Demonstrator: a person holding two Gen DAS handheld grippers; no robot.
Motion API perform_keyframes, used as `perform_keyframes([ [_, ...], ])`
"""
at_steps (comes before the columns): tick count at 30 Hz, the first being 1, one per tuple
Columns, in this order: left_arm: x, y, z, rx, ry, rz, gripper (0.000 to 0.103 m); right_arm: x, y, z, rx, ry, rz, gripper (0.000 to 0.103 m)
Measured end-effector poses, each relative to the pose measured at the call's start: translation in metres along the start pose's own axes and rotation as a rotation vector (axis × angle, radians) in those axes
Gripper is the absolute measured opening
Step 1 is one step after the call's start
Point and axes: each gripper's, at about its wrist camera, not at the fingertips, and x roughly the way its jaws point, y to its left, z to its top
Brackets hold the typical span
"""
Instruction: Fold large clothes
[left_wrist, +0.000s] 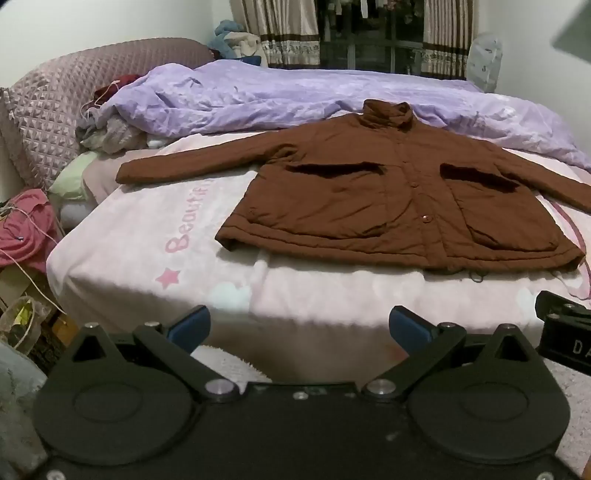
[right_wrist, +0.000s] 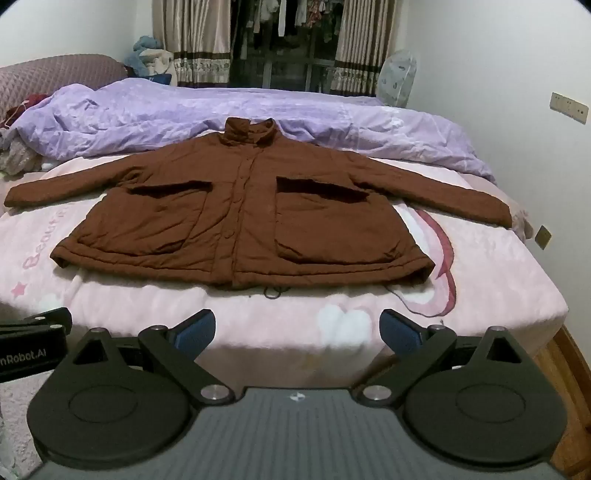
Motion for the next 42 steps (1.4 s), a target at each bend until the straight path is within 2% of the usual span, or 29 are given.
perform_keyframes([
  [42, 0.0031, 0.0007, -0.0028, -0.002, 0.008, 0.005, 0.103, 0.0007, -0.0003, -0.0027, 0.005, 0.012, 0.011, 0.103],
])
